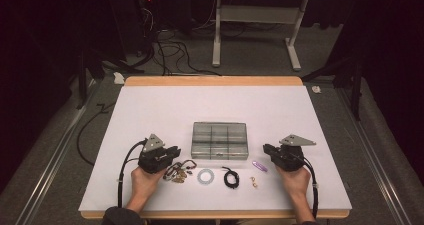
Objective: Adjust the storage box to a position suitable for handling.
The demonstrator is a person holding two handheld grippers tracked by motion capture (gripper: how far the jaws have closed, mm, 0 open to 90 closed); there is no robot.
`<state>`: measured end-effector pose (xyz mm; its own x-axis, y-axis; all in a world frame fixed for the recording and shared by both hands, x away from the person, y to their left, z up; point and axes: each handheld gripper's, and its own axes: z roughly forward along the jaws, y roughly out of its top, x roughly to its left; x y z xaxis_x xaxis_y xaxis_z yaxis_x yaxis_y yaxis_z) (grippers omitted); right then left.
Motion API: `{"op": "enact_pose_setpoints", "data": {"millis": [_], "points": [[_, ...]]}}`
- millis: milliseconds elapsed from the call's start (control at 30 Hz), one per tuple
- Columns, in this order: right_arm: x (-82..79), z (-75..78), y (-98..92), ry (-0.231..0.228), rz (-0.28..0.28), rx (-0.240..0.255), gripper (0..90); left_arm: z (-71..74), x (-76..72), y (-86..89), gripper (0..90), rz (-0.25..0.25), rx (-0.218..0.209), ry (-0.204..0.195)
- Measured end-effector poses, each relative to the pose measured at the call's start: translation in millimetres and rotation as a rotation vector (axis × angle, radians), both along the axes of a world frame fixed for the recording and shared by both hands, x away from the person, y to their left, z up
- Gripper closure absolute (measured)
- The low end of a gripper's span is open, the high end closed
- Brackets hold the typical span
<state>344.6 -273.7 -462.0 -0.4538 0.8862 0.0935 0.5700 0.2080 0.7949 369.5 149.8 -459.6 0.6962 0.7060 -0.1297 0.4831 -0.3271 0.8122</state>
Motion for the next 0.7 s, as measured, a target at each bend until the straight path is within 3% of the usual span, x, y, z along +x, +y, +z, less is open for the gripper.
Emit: {"op": "enact_pose_setpoints", "data": {"millis": [700], "points": [[-15.4,0.7,21.1,-0.007,0.096,-0.007,90.0,-1.1,-12.6,-20.1,86.8,-0.077,-0.006,0.007]]}}
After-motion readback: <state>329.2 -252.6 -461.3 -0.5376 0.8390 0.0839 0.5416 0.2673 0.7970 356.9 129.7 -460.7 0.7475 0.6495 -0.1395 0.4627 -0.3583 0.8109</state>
